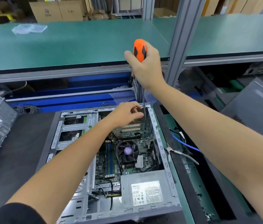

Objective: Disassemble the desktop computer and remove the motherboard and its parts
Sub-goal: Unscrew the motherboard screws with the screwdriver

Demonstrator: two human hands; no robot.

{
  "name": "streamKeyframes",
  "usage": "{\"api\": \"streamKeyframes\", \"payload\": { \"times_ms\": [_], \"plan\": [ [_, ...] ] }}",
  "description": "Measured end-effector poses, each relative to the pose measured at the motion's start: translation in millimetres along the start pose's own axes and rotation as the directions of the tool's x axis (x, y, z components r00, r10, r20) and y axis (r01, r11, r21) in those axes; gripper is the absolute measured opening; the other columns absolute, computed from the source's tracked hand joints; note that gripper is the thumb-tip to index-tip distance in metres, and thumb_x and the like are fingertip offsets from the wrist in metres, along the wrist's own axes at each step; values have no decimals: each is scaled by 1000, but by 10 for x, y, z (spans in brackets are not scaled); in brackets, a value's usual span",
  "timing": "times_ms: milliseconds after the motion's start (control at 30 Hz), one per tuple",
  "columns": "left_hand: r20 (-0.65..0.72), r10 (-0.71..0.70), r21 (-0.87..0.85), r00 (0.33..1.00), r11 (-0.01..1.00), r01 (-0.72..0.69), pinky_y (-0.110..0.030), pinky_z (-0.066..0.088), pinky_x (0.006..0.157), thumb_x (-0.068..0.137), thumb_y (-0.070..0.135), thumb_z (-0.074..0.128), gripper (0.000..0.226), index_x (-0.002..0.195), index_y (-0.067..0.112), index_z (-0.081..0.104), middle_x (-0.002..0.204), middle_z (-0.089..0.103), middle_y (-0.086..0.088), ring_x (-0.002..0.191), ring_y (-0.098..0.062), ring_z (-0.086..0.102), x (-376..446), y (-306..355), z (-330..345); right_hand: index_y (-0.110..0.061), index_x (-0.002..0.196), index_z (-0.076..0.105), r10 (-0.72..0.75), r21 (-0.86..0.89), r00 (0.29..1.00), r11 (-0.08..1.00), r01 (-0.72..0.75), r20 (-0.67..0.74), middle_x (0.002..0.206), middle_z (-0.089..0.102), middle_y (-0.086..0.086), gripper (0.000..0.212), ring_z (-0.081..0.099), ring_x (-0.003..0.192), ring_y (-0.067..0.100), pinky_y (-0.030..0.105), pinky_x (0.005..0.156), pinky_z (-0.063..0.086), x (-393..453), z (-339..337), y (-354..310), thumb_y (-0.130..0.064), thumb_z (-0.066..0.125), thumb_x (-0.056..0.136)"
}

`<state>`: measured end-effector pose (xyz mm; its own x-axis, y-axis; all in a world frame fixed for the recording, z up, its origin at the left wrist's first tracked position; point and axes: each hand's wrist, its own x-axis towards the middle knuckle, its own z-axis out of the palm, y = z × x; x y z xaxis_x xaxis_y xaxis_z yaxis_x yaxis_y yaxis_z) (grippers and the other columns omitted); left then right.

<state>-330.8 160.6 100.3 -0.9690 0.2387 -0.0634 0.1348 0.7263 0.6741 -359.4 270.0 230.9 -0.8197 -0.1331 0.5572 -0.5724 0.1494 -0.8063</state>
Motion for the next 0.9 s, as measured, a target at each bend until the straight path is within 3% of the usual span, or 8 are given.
{"api": "streamKeyframes", "payload": {
  "times_ms": [133,233,333,467,600,667,800,900],
  "plan": [
    [-89,48,-74,995,996,-54,-16,45,58,94,34,60,9,103,32,58,85,61,13,58,1,62,143,133,89,-15,68,33,30,49,1000,998,-30,7,58,29,4,36,42,54,46,25,44,39,-40,-39,240,-12,61,90],
    [-174,79,-45,982,995,-88,-18,46,62,93,27,61,5,91,25,64,73,64,12,62,-2,60,241,201,172,-11,69,36,38,6,999,999,-38,-20,62,29,6,34,39,57,38,35,50,37,-74,-90,371,-15,61,91],
    [-195,28,-14,980,999,-31,-34,54,74,93,20,61,17,82,11,70,71,69,0,68,-14,64,354,207,222,-16,69,37,8,-162,997,987,3,71,63,33,-1,35,32,58,16,29,57,32,-86,-174,456,-28,62,90],
    [-204,-7,10,979,1000,10,-42,55,75,93,19,61,22,85,2,72,72,70,-7,68,-21,67,410,122,271,-20,71,39,43,-454,960,886,91,275,59,39,-6,34,36,54,12,26,55,34,14,-298,469,-42,61,87],
    [-224,-6,21,975,1000,11,-41,54,75,93,20,61,23,84,2,72,72,70,-8,67,-22,66,441,102,273,-25,68,36,71,-448,947,890,82,314,57,39,-8,36,35,50,7,15,50,34,67,-367,485,-34,64,87],
    [-217,5,38,976,999,4,-40,54,74,93,20,62,23,82,2,72,72,70,-8,66,-20,65,458,111,267,-25,68,34,76,-456,950,887,74,302,58,39,-7,37,38,51,9,15,51,35,62,-386,500,-33,64,87],
    [-177,23,49,984,999,-15,-39,55,75,93,18,62,22,83,2,73,72,70,-10,66,-21,66,474,101,269,-23,71,36,100,-452,950,891,47,296,62,45,-2,33,60,60,26,30,53,50,34,-413,532,-32,63,88],
    [-168,26,44,986,999,-19,-40,55,76,92,17,63,21,83,1,72,74,71,-11,68,-23,67,474,104,275,-24,71,35,91,-462,953,885,56,290,61,43,-3,34,54,53,19,23,49,46,19,-411,542,-31,63,89]
  ]
}}
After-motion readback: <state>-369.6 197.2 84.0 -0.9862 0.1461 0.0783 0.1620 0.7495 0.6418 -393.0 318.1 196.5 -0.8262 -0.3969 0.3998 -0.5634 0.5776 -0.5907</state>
